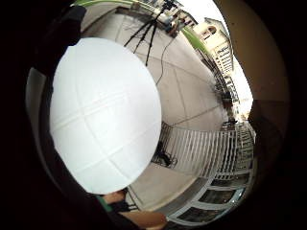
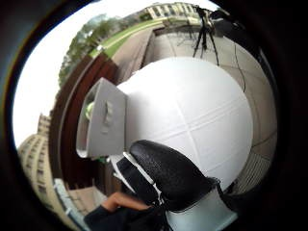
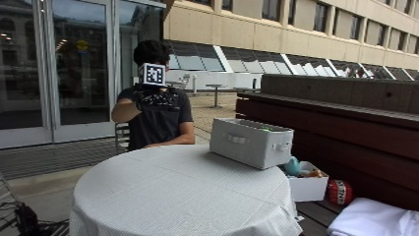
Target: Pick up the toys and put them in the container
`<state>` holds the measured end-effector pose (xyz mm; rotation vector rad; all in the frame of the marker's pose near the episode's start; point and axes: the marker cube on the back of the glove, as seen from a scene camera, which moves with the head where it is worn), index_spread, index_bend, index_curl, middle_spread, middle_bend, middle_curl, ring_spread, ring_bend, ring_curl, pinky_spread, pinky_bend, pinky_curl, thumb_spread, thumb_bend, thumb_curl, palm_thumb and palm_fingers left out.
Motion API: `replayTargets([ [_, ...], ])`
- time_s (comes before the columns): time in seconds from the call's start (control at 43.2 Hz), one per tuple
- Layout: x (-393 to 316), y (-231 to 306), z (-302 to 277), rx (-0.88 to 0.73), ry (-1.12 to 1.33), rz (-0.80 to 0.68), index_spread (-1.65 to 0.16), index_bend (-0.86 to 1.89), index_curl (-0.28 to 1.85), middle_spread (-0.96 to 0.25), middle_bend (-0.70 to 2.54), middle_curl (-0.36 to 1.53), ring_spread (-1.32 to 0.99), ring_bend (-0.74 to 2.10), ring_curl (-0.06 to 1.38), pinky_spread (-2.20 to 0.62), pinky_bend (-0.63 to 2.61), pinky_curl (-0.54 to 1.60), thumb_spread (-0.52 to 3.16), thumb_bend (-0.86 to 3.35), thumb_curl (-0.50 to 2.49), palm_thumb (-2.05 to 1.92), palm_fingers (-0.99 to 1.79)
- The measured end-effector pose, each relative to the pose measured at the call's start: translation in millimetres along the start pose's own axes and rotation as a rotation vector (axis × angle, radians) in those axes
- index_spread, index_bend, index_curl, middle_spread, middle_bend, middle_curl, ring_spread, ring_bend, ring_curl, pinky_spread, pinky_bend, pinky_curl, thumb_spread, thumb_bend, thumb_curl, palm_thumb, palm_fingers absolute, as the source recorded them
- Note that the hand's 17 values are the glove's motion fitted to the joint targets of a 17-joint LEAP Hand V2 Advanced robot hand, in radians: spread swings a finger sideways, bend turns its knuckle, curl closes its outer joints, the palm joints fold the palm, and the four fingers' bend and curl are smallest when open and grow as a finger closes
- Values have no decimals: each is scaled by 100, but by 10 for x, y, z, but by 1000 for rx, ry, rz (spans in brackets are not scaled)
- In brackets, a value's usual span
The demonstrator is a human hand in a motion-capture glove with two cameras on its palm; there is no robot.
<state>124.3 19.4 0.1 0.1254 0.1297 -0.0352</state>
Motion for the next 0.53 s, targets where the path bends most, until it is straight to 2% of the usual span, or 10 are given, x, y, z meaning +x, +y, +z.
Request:
replayTargets([
  [0.532, 225, 101, 145, 35, 17, 36, -28, 19, 43, -12, 20, 50, -38, 37, 29, -21, 65, 29, 102, -8, 17, -11, 8],
])
